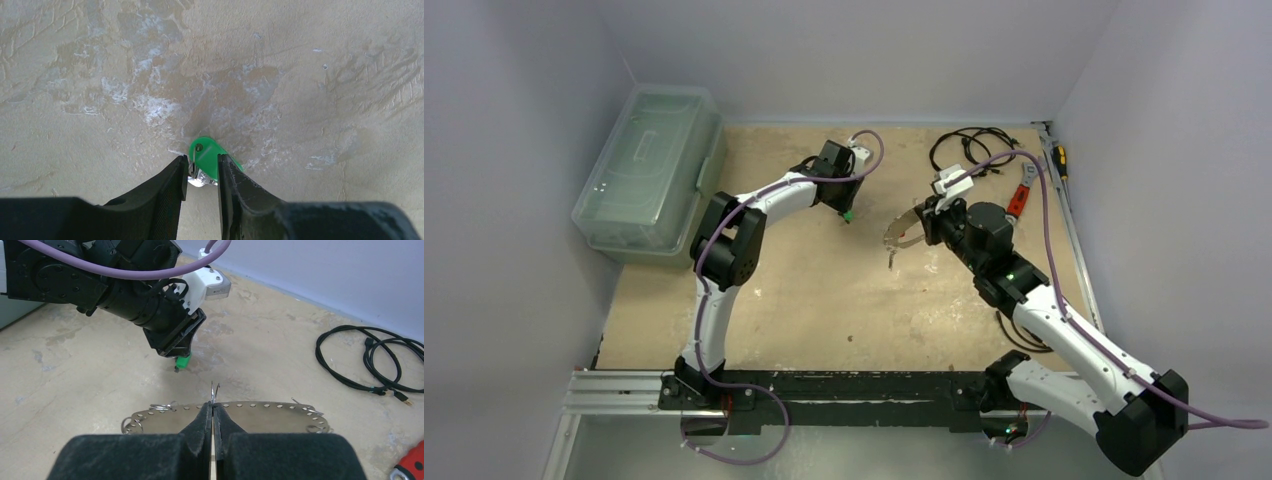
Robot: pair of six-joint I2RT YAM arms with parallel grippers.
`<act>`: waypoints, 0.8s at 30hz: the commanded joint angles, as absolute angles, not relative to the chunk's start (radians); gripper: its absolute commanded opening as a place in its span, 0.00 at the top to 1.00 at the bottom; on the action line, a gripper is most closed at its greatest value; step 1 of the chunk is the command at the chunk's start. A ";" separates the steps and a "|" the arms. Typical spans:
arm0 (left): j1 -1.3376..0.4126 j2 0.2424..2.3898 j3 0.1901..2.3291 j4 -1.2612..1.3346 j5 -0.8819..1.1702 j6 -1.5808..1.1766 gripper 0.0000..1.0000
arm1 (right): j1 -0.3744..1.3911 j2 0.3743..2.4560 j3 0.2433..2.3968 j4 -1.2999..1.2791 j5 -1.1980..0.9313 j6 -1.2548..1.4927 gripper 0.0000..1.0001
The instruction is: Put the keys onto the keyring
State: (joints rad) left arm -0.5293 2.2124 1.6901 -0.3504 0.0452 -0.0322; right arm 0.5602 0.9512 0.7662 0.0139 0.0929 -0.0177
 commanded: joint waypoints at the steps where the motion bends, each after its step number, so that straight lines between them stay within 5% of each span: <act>1: -0.524 2.209 1.726 -0.347 0.024 -0.022 0.70 | 0.555 0.947 0.788 0.065 0.075 -0.007 1.00; 18: -0.526 2.203 1.709 -0.331 0.025 -0.028 0.86 | 0.555 0.961 0.793 0.066 0.013 -0.007 1.00; 24: -0.526 2.205 1.713 -0.336 0.021 -0.030 1.00 | 0.555 0.964 0.794 0.065 0.003 -0.007 1.00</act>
